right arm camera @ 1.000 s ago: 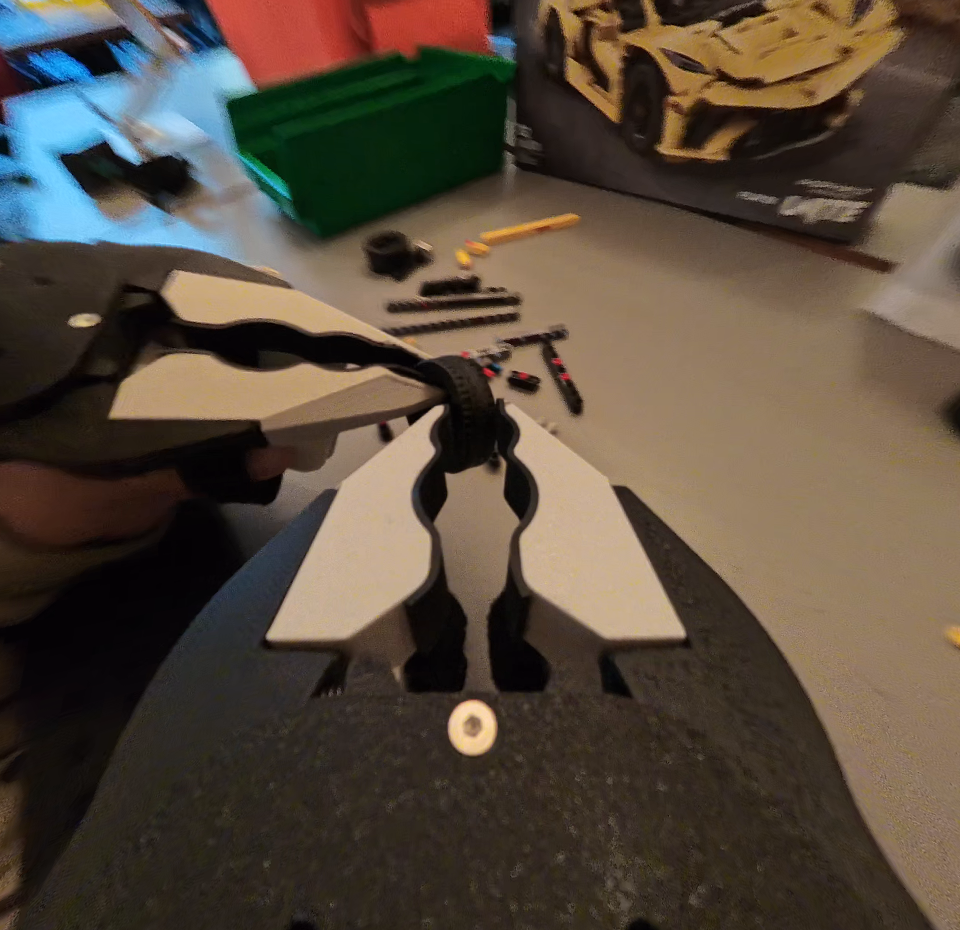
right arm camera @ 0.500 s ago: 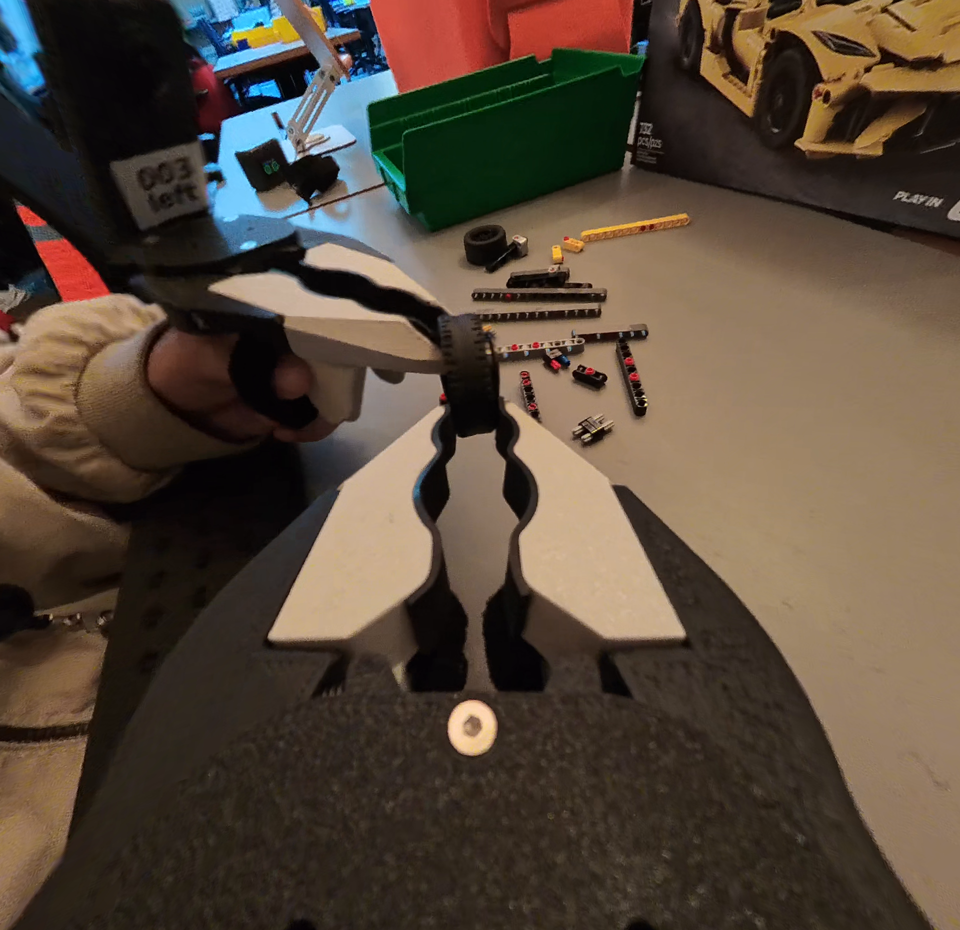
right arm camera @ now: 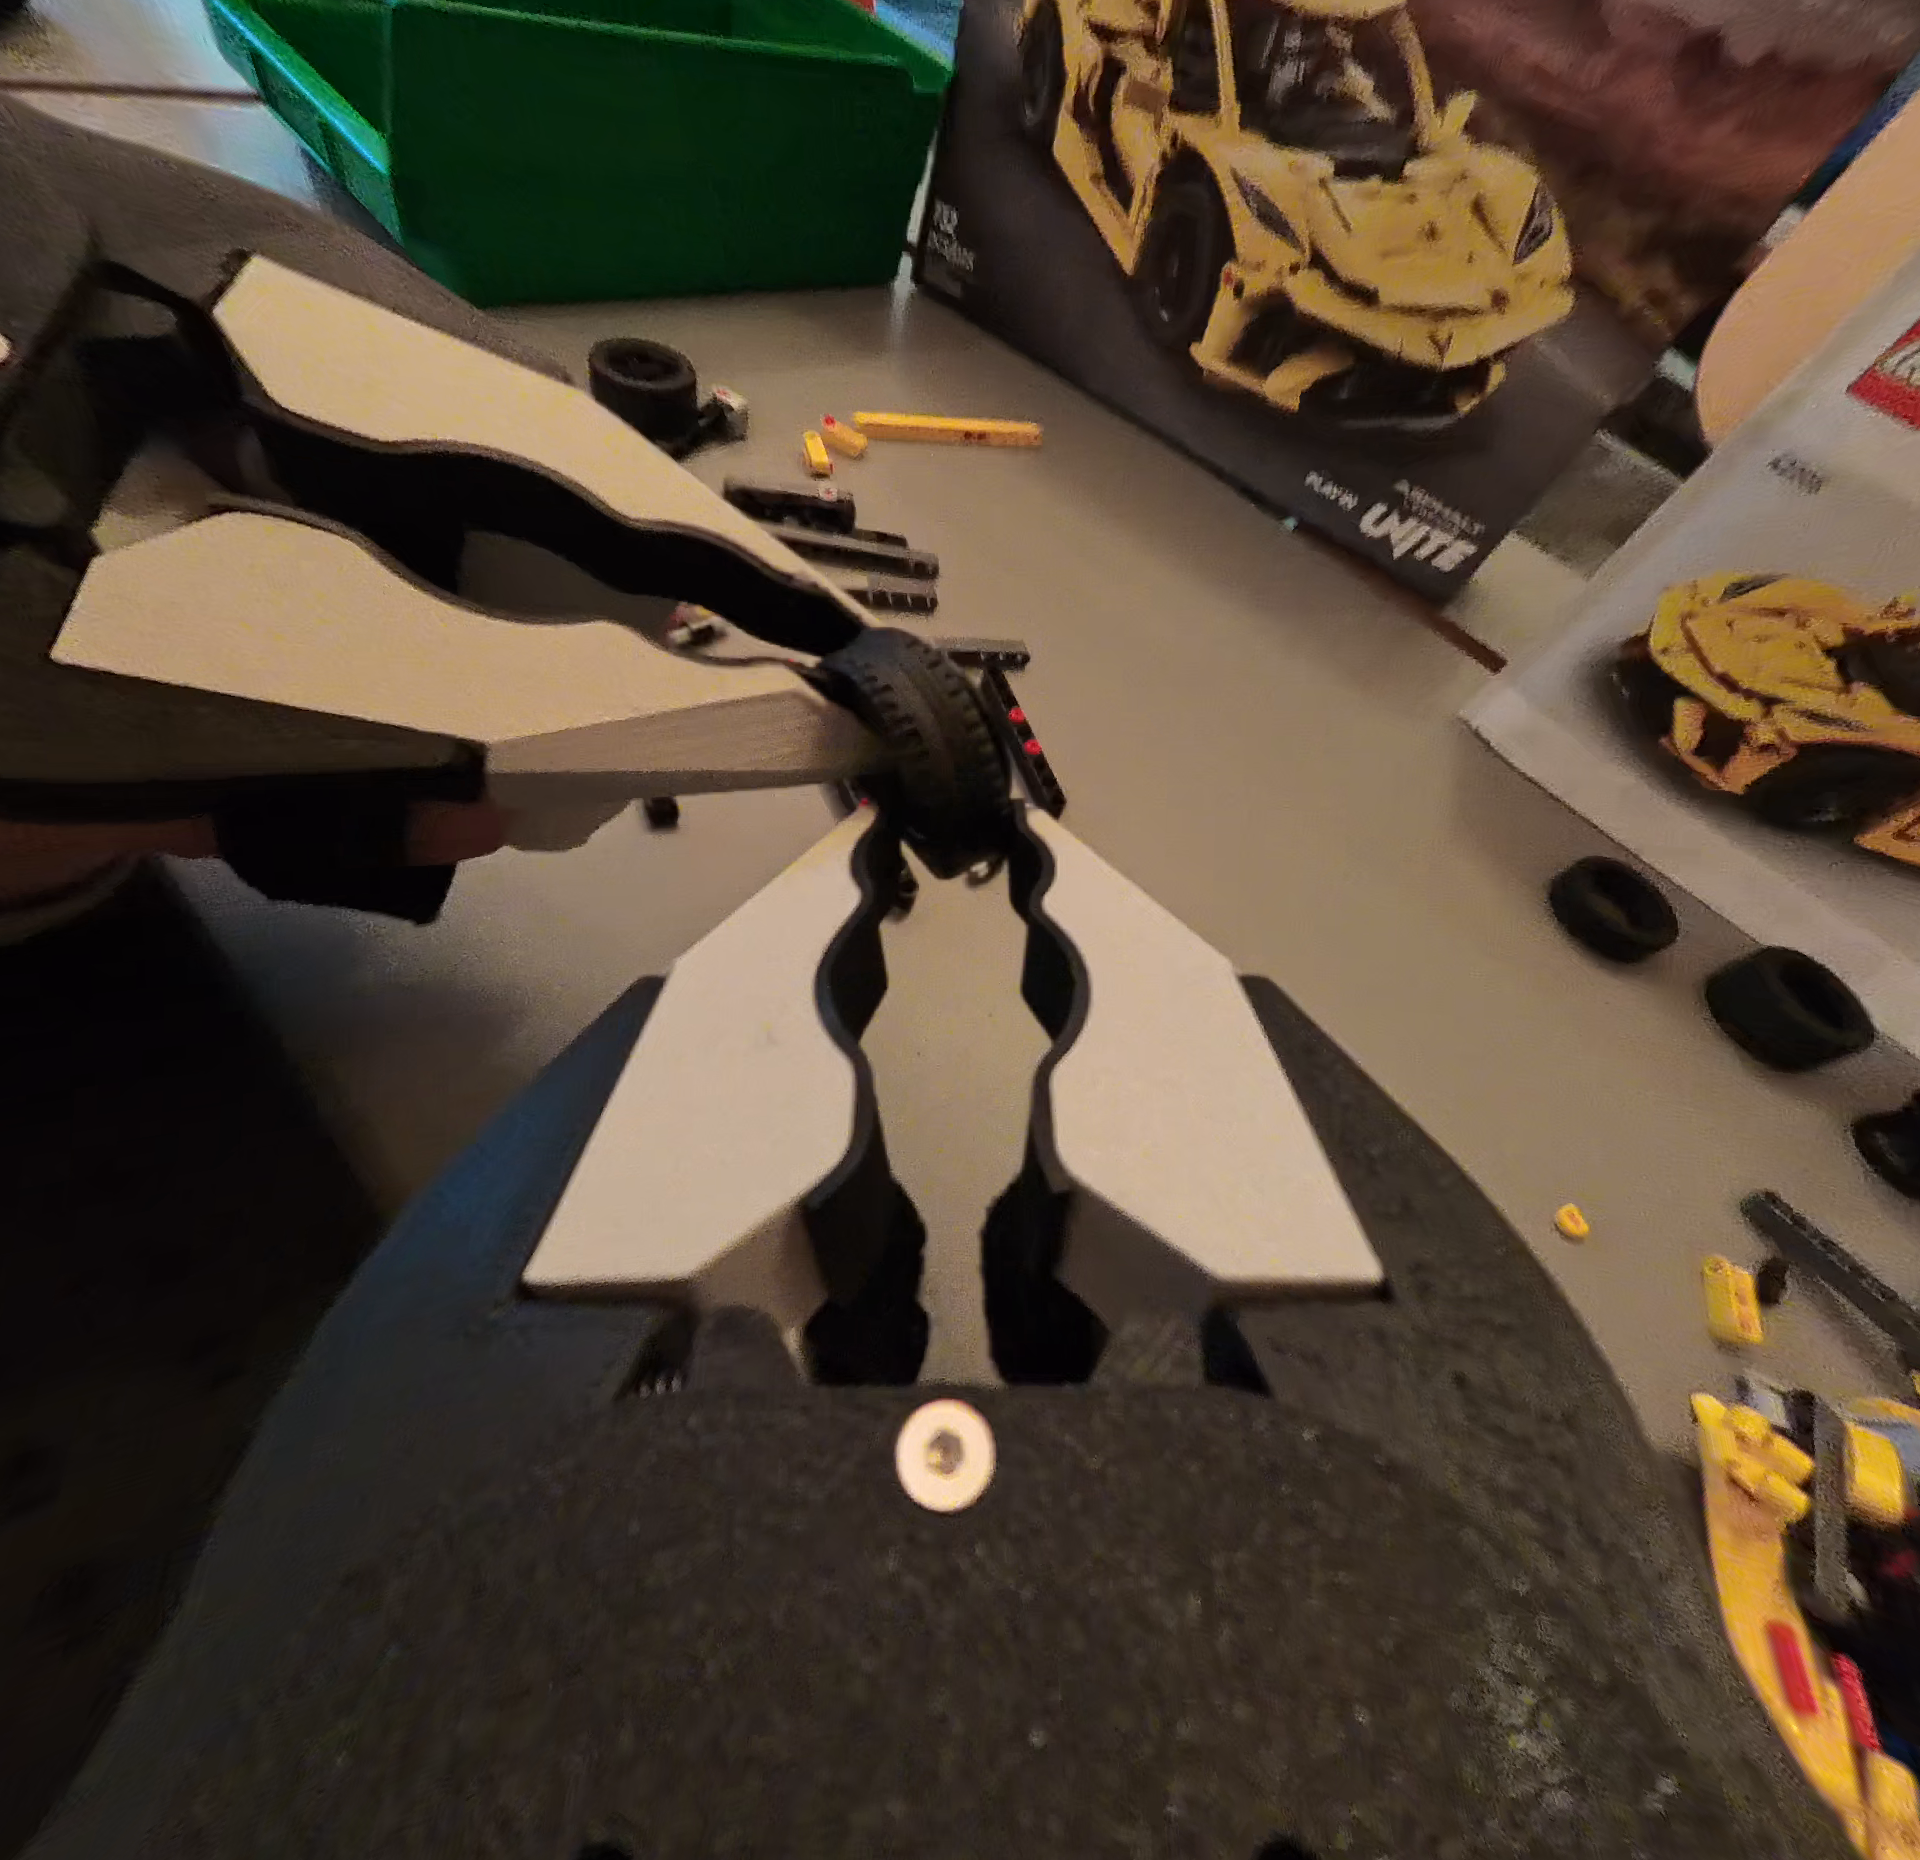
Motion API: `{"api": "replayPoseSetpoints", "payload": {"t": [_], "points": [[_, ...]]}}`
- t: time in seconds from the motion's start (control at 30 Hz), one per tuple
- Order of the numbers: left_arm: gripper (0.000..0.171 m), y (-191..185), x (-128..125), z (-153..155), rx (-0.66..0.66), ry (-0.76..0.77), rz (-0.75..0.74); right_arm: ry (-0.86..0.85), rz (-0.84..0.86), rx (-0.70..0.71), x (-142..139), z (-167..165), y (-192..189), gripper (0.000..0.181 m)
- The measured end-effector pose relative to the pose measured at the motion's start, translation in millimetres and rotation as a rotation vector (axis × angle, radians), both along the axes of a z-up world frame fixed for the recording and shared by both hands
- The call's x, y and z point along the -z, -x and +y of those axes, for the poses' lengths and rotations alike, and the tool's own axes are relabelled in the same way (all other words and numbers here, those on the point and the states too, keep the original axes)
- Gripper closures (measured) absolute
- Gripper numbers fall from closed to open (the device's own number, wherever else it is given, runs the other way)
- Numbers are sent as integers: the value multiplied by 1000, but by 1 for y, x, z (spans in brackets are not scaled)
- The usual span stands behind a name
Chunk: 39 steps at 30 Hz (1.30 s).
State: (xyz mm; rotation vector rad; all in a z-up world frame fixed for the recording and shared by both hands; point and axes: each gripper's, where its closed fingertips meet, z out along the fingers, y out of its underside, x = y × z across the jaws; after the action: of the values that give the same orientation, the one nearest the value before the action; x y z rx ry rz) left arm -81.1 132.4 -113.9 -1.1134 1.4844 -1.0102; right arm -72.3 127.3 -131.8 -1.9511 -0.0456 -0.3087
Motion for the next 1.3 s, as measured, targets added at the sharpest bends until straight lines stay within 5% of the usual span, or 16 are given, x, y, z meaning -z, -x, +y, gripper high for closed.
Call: {"api": "replayPoseSetpoints", "payload": {"t": [0.1, 0.17, 0.23, 0.5, 0.7, 0.87, 0.93, 1.03, 1.23, 1.3], "points": [[158, 7, -8, -8, 94, -144, -67, -80, 336, -182, -6, -4, 10, 161], [159, 15, -18, -17, 168, -249, -152, -152, 678, -417, -22, -16, 23, 145], [158, 17, -13, -19, 208, -253, -134, -159, 834, -560, -30, -25, 28, 130], [158, 13, -8, -18, 196, -131, -72, -170, 204, -380, -23, -18, 19, 162], [159, -4, -12, -9, -64, 82, -39, -137, -67, -28, -30, -11, -7, 166], [161, -10, -15, -6, -202, 141, -52, -108, -348, 115, -40, -14, -11, 166], [161, -12, -15, -5, -185, 161, -56, -127, -242, 91, -39, -12, -12, 166], [161, -11, -20, -8, -64, -10, -91, -207, -13, -19, -40, -13, -11, 165], [159, 12, -23, -10, 257, -351, -199, -313, 806, -529, -53, -33, 14, 144], [159, 18, -15, -18, 354, -373, -197, -247, 924, -640, -48, -36, 26, 142]]}}
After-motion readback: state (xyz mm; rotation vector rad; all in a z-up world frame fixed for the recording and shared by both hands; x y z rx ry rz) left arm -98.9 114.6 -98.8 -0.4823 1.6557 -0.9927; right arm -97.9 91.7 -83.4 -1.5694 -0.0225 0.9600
